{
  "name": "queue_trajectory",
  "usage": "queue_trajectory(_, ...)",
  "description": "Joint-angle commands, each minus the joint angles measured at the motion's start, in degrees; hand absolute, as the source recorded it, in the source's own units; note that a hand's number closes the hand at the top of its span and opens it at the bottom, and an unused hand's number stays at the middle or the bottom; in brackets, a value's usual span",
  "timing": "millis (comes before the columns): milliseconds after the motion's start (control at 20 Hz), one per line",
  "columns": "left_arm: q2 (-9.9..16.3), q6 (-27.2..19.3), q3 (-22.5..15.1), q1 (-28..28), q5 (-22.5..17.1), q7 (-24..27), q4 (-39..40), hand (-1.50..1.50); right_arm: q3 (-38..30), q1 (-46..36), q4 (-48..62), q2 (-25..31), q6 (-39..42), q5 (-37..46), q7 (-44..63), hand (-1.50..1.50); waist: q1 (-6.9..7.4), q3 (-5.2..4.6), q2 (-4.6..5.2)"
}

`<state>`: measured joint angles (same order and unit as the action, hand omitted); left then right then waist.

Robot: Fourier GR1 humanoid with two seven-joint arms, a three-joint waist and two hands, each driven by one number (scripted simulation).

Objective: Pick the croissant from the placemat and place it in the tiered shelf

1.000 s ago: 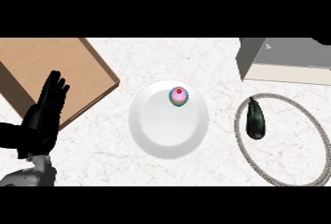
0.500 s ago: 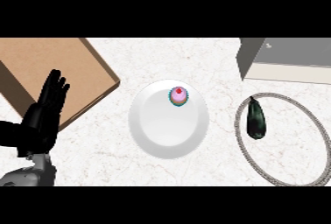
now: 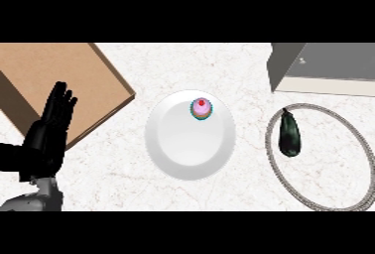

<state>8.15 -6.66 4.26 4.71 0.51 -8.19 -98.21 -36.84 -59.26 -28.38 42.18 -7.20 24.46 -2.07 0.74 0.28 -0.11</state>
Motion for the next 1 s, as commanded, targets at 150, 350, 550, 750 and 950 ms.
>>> queue_trajectory(150,-0.1,-0.6,0.7,-0.2,0.9,0.2,2.7,0.00,-4.6,6.6,-2.0,7.7,3.7,-5.1,4.5,-1.50,-1.38,-0.30,-0.02)
queue_trajectory(350,-2.1,-2.4,-1.8,-1.9,3.1,-1.4,-0.3,0.00,-7.1,11.9,-1.3,14.4,11.2,-8.4,3.5,-1.50,-1.12,-0.25,0.06)
queue_trajectory(550,0.0,0.3,1.0,-4.6,0.8,1.4,-0.2,0.00,-10.1,19.2,-1.5,16.3,17.6,-12.7,-0.7,-1.50,-1.16,-0.27,-0.04)
queue_trajectory(750,-0.4,0.4,0.3,-2.8,1.0,-0.3,-0.4,0.00,-10.7,19.7,-0.5,21.0,21.4,-15.4,0.1,-1.50,-0.63,-0.27,0.12)
queue_trajectory(950,-0.4,0.7,1.6,-1.3,0.1,1.2,2.3,0.00,-12.2,23.9,1.3,22.4,24.0,-17.9,-4.1,-1.50,-0.89,-0.27,0.13)
